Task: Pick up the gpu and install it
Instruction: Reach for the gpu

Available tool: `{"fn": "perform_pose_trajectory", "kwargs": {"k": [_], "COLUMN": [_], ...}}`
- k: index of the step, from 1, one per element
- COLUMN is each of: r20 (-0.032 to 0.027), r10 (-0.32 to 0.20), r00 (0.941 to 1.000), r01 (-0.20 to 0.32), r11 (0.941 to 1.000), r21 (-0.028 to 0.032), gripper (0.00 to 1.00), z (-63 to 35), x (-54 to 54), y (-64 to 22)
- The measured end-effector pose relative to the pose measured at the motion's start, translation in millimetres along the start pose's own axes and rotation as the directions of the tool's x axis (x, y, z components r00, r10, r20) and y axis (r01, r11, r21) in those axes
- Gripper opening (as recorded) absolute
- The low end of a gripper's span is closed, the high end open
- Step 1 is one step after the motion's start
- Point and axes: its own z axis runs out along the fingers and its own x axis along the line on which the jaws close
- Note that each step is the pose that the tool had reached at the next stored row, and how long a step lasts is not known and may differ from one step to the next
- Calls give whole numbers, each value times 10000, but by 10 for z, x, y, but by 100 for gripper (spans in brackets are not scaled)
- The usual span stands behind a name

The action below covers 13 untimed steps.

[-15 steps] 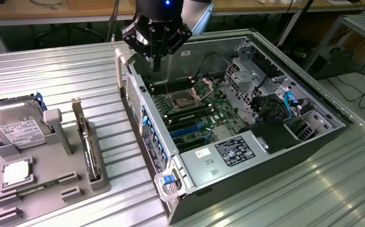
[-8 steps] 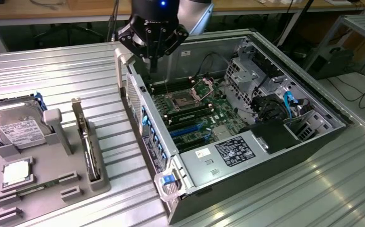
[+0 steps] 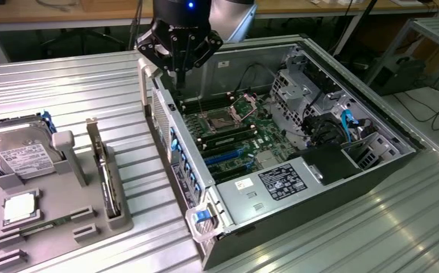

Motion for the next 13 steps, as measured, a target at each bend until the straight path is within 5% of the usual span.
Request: {"fn": "perform_pose_trajectory", "kwargs": {"k": [13], "r20": [-13], "r10": [0], "r00": [10000], "r01": [0], "r11": [10000], "r21": [0], "gripper": [11], "z": [14], "x": [115], "y": [-13]}}
